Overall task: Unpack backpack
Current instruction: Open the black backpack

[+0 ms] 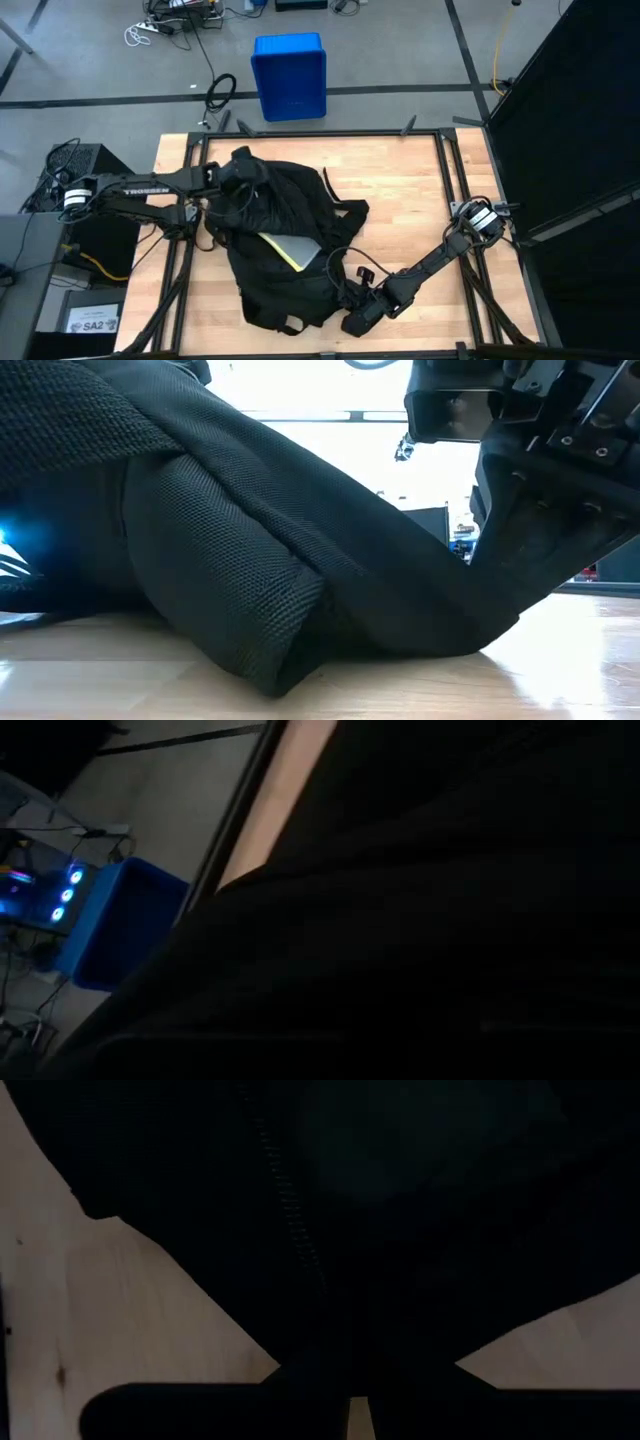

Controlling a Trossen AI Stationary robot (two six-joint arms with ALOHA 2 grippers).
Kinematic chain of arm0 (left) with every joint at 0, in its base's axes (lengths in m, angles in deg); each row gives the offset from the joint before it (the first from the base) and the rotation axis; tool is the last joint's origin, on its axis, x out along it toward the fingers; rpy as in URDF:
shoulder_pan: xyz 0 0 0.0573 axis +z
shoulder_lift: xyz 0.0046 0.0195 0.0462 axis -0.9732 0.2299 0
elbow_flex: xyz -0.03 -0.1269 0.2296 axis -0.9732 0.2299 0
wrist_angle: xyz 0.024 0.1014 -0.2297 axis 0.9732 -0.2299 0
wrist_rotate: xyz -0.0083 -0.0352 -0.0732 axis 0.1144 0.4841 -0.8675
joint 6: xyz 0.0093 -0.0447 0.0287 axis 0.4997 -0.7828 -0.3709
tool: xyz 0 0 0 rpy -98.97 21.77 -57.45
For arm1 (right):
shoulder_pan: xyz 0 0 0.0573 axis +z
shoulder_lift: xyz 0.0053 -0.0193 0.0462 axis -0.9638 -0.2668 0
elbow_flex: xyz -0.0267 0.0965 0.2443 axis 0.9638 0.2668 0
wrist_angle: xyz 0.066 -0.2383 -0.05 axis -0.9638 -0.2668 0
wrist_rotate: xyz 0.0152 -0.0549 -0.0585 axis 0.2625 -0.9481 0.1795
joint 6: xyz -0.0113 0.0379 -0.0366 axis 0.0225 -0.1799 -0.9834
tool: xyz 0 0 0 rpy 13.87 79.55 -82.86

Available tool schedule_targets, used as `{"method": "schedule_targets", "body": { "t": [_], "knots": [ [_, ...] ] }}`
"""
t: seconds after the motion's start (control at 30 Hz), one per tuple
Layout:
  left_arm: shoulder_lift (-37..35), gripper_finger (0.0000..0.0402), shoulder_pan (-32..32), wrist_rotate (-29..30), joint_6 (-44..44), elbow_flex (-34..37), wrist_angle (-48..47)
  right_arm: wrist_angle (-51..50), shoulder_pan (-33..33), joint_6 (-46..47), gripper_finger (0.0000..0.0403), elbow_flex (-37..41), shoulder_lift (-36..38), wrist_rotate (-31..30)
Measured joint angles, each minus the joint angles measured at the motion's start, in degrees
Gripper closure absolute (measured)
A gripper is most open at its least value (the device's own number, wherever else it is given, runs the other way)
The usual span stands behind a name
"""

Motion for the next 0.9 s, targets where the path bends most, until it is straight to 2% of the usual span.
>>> {"method": "schedule_targets", "body": {
  "t": [0.33, 0.5, 0.63, 0.7, 0.9],
  "knots": [
    [-4.2, 0.0401, 6.2, 1.5, -1.5, 0.0, -4.6, 0.2, 0.1, 1.5, 0.0402, 0.0, 0.0, 1.9],
    [-4.6, 0.0401, 7.2, 12.3, -4.1, 0.0, -7.6, 0.6, 0.1, 1.5, 0.0403, 0.0, 0.0, 2.4],
    [-4.7, 0.0401, 7.6, 13.5, -4.2, 0.0, -8.0, 0.8, 0.1, 1.2, 0.0403, 0.0, 0.0, 2.5],
    [-5.0, 0.0401, 7.7, 12.4, -4.0, 0.0, -8.0, 1.1, 0.0, 1.0, 0.0403, 0.0, 0.0, 2.6],
    [-6.0, 0.0395, 7.5, -2.1, 0.3, -0.3, -7.9, 2.1, -0.1, -0.3, 0.0401, 0.0, 0.0, 4.3]
  ]
}}
